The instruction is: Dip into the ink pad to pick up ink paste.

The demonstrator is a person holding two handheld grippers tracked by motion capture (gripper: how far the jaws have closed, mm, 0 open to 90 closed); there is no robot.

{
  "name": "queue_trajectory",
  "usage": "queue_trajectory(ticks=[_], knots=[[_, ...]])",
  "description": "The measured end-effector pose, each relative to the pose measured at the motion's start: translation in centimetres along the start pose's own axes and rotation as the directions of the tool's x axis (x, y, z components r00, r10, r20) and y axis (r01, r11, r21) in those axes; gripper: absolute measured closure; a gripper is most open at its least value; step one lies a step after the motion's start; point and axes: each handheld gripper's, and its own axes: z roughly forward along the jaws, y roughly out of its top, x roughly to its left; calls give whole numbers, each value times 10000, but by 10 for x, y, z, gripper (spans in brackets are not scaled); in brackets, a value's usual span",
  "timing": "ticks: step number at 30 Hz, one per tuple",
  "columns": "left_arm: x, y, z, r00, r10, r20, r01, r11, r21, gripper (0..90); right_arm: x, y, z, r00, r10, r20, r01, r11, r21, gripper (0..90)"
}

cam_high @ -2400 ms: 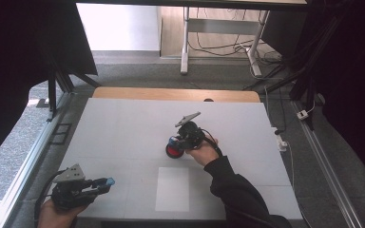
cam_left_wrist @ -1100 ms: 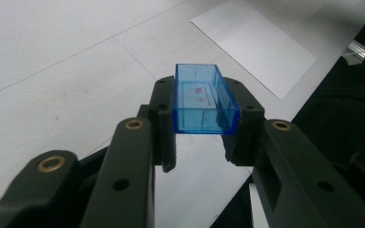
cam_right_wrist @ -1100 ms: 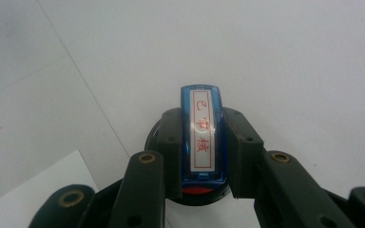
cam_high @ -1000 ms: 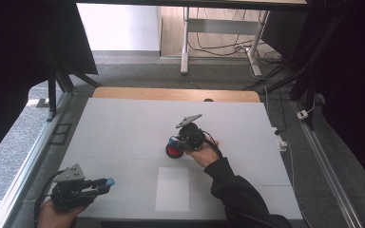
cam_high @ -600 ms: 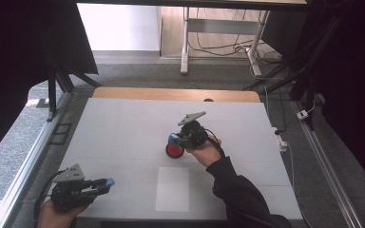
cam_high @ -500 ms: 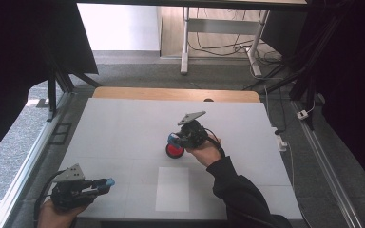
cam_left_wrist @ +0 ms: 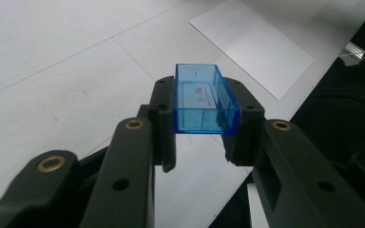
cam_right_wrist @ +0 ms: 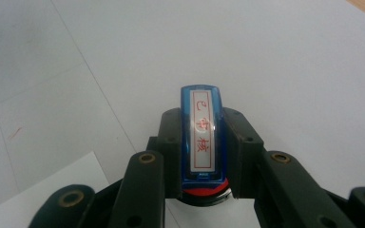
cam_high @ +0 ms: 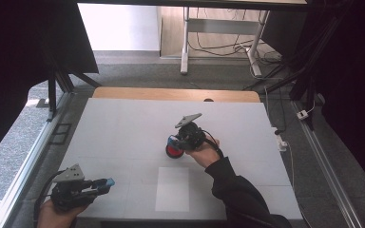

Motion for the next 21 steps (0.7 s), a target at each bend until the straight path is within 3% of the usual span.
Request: queue_trajectory(ticks=[14,21], knots=[[0,0,0,10000,0,7,0,10000,9,682,1,-4,11,10000,-58,-47,59,9995,314,715],[0,0,0,10000,-13,8,13,10000,0,682,4,-3,14,9998,-18,176,9,9988,499,716]])
